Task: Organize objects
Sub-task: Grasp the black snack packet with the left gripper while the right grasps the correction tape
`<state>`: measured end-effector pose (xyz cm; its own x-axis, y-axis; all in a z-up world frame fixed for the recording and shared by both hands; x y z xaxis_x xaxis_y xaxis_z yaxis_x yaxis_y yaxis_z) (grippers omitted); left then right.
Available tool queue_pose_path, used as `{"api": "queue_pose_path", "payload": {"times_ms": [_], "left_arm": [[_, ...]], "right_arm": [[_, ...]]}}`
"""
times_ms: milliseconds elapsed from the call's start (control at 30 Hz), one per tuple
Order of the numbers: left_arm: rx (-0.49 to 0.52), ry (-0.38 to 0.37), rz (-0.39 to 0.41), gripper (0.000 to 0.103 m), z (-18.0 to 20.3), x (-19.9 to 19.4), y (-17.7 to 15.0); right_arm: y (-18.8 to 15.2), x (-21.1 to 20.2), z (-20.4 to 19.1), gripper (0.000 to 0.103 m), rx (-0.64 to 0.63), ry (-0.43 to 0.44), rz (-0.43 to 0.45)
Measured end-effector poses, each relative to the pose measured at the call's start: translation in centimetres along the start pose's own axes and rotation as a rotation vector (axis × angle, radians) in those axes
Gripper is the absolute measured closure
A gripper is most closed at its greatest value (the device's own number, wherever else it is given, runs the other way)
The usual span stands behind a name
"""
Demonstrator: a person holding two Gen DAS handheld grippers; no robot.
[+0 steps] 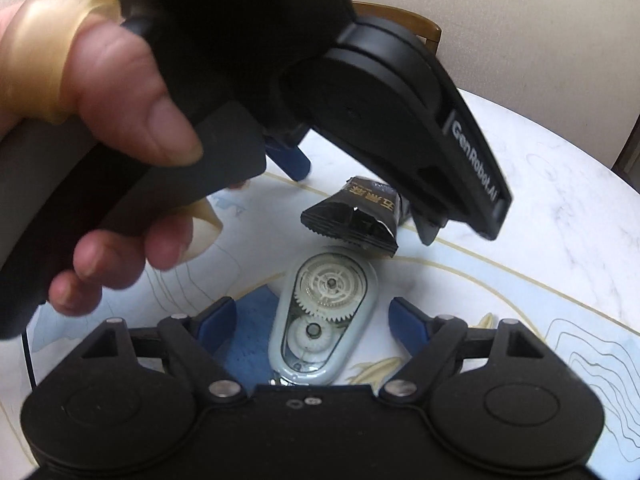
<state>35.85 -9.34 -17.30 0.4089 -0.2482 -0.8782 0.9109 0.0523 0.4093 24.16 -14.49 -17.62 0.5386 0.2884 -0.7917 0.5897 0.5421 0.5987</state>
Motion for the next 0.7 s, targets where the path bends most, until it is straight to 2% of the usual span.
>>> {"api": "queue_pose_path", "payload": {"times_ms": [67, 133, 167, 267, 367, 467, 700], "left_arm": [[0.010, 0.010, 0.006, 0.030, 0.2, 0.0, 0.0], [0.018, 0.005, 0.009, 0.036, 0.3, -0.1, 0.0], [0.019, 0.000, 0.009, 0.042, 0.3, -0.2, -0.1], [0.024, 0.000, 0.010, 0.058, 0.3, -0.4, -0.3], [0.036, 0.010, 0.006, 0.063, 0.4, -0.6, -0.5], [0.060, 0.025, 0.012, 0.067, 0.5, -1.0, -0.8], [0.049, 0.022, 0.018, 0.068, -0.9, -2.9, -2.6]], "right_arm": [[0.0, -0.1, 0.0, 0.023, 0.006, -0.004, 0.001], [0.0, -0.2, -0.1, 0.026, 0.011, -0.009, 0.004], [-0.1, -0.3, -0.1, 0.028, 0.014, -0.012, 0.005], [-0.1, -0.5, 0.0, 0.041, 0.025, -0.021, 0.006], [-0.3, -0.9, 0.1, 0.050, 0.042, -0.034, 0.004], [-0.6, -1.3, 0.2, 0.054, 0.053, -0.035, -0.003], [-2.6, -3.0, -0.1, 0.054, 0.065, -0.047, -0.014]]}}
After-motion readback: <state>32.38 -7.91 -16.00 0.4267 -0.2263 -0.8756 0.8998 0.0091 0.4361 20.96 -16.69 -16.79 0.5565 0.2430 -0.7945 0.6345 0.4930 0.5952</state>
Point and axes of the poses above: each gripper's, at about its wrist camera, not at the fingertips, and x roughly the way its jaws point, z to its right, y to its top, the point moved 4 cm from there along x, roughly the way its jaws point, and after that the axes turned 13 degrees about -x, right-handed, at the moved point
